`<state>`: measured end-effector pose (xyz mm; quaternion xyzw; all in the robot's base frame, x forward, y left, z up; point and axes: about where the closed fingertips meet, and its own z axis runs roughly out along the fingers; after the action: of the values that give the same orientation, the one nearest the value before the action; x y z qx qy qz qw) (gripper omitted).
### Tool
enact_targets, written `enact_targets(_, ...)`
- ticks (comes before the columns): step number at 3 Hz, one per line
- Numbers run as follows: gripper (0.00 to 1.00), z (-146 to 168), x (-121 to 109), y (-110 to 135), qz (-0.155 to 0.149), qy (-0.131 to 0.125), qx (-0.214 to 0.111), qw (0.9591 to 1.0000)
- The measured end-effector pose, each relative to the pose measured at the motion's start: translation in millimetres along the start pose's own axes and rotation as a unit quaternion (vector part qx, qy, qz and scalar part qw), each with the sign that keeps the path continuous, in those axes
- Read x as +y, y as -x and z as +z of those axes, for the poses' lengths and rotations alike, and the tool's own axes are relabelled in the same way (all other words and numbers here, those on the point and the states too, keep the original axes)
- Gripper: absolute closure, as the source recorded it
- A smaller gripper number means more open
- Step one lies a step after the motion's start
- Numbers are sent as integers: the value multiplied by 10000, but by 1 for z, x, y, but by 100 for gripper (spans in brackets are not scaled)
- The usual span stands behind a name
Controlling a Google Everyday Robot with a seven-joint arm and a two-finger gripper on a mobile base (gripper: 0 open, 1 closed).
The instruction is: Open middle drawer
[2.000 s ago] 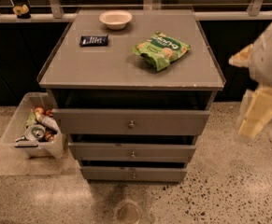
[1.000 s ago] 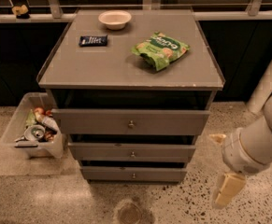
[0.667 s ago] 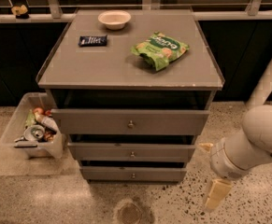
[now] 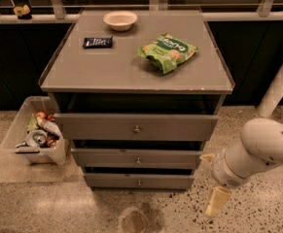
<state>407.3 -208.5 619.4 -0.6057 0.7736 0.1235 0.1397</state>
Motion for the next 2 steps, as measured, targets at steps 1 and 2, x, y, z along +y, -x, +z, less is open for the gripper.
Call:
enact_targets(1, 0, 6, 5, -2, 31, 92, -29, 9999)
enact_targets(2, 0, 47, 19, -7, 70, 407, -153, 9990)
